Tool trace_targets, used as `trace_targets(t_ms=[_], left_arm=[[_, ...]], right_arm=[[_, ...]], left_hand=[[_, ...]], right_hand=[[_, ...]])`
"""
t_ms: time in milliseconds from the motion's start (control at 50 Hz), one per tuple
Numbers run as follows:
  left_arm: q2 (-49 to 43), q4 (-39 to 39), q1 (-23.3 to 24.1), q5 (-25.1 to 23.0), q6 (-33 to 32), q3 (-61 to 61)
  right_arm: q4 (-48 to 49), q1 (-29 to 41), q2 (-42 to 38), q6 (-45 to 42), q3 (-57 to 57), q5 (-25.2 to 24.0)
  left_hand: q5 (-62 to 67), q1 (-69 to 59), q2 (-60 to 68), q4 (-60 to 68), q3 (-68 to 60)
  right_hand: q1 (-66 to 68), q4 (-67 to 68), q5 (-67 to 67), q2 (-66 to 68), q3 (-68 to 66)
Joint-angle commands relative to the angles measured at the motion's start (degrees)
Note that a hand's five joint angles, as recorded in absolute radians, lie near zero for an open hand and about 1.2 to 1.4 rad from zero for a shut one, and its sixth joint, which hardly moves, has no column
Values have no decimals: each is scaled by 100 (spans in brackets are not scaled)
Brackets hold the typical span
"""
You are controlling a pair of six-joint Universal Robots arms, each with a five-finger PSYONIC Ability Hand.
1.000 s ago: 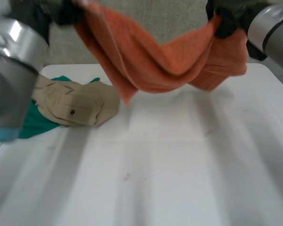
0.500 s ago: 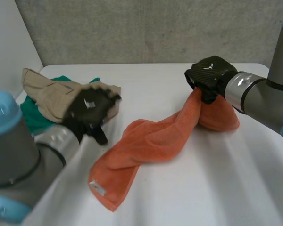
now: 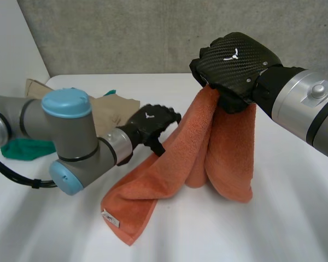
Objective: Fold the laundry.
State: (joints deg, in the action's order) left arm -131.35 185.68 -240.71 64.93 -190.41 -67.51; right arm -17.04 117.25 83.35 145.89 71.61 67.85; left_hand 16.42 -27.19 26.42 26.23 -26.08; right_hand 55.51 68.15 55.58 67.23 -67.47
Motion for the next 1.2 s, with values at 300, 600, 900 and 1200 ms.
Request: trace_targets(t_ms=[300, 600, 900, 1200], left_arm=[[224, 653, -46, 1303, -119, 186], [1023, 2938, -99, 2620, -1068, 1267], [2623, 3423, -72, 2481, -1121, -1746], [1859, 2509, 244, 2542, -1877, -3137]], right_arm=[[-300, -97, -1214, -351, -436, 641], [2053, -26, -2534, -140, -3417, 2382], [1849, -263, -1410, 89, -1134, 941], [-372, -597, -2305, -1900, -16, 862]], left_hand=[[5358, -5281, 5358, 5377, -5392], [5358, -5281, 5358, 5377, -5392], [5358, -5281, 5358, 5377, -5392], [5358, -5281, 5358, 5377, -5392]], right_hand=[[2449, 1185, 1442, 1277, -1253], [2449, 1185, 1442, 1277, -1253], [2449, 1185, 1442, 1277, -1253], [-358, -1622, -1365, -1530, 1555]])
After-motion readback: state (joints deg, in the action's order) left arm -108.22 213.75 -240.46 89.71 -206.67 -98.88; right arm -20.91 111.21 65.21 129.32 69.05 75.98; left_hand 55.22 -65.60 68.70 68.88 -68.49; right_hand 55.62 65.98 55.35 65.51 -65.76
